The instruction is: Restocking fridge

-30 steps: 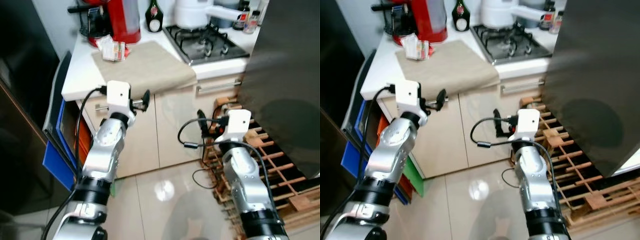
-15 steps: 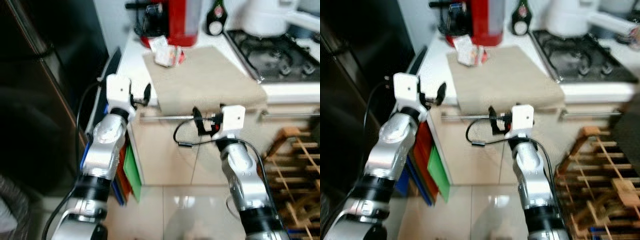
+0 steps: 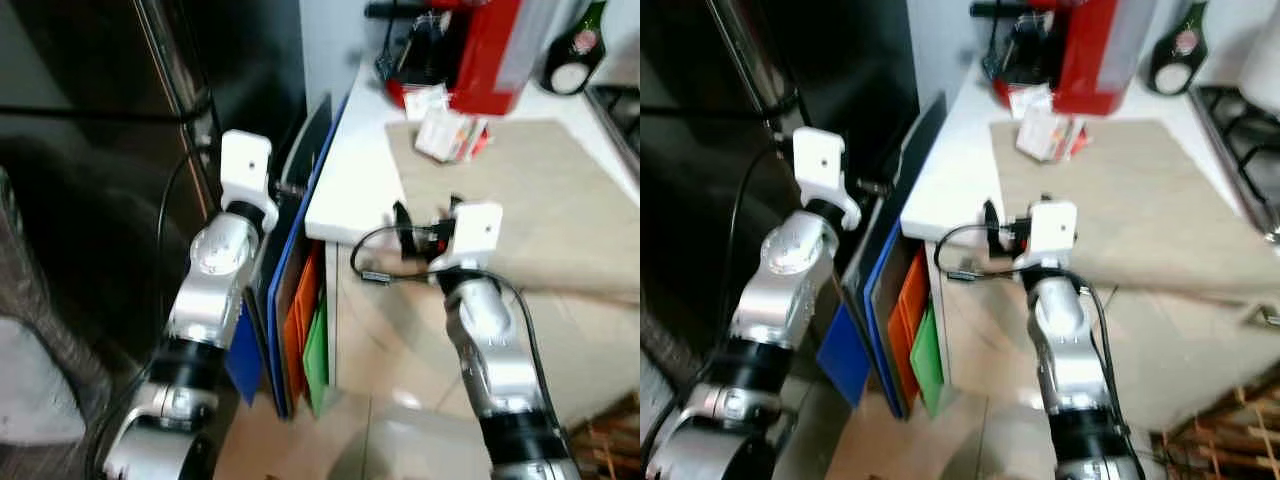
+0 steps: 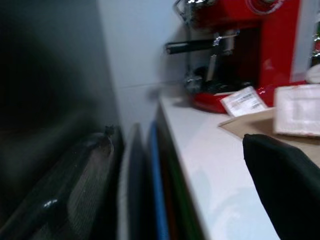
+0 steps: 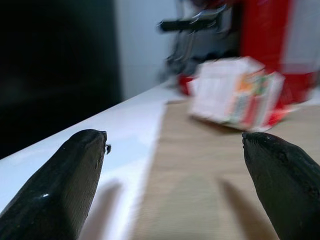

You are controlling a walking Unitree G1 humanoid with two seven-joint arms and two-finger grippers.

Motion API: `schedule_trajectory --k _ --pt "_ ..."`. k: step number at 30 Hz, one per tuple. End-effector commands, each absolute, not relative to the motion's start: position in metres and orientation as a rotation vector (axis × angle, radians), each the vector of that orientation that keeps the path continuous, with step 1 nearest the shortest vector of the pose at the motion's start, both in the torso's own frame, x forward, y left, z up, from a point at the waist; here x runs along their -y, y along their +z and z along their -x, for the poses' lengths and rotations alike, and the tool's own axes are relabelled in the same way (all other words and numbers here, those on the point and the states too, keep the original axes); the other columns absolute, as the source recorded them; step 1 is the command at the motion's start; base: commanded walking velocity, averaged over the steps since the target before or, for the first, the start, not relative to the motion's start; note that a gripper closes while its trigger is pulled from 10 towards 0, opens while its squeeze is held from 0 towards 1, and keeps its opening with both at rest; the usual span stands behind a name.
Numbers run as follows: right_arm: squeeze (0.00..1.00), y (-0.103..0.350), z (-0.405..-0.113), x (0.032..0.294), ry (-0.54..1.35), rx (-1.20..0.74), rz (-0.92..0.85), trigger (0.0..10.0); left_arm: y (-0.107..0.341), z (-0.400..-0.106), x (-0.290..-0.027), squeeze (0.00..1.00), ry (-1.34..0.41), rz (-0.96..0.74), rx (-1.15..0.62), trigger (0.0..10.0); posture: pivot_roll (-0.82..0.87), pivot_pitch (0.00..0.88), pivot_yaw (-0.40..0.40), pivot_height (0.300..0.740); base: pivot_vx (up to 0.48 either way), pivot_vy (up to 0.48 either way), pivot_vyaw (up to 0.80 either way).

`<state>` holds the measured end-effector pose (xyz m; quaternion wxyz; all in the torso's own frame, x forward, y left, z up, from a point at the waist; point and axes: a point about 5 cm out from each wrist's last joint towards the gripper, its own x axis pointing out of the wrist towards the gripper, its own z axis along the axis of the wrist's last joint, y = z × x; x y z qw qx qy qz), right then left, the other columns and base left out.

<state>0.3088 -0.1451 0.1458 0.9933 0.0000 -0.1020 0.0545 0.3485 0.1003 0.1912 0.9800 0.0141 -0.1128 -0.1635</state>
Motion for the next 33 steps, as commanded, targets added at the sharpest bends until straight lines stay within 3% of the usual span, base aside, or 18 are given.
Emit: schedule_trajectory --k 1,4,12,22,33 --pt "0.00 0.165 -0.310 0.149 0.074 0.286 0.003 10.0 0.200 -0.349 -0.092 0.00 -0.378 -0.037 0.265 10.0 -0.08 0.000 0.073 0.740 0.461 0.000 0.00" --pt "0.00 0.164 -0.312 0.149 0.075 0.264 0.021 10.0 0.202 -0.349 -0.090 0.00 -0.392 -0.035 0.277 10.0 -0.08 0.000 0.073 0.740 0.461 0.000 0.00" --pt "0.00 0.160 -0.310 0.150 0.066 0.249 -0.009 10.0 0.201 -0.349 -0.089 0.00 -0.400 -0.029 0.274 10.0 -0.08 0.000 0.072 0.740 0.462 0.000 -0.80" --pt "0.00 0.161 -0.310 0.149 0.068 0.254 -0.004 10.0 0.204 -0.350 -0.090 0.00 -0.399 0.000 0.289 10.0 -0.08 0.000 0.072 0.740 0.469 0.000 0.00" --pt "0.00 0.214 -0.328 0.150 0.080 0.391 -0.011 10.0 0.204 -0.352 -0.096 0.00 -0.385 -0.004 0.280 10.0 -0.08 0.000 0.067 0.740 0.000 0.000 0.00"
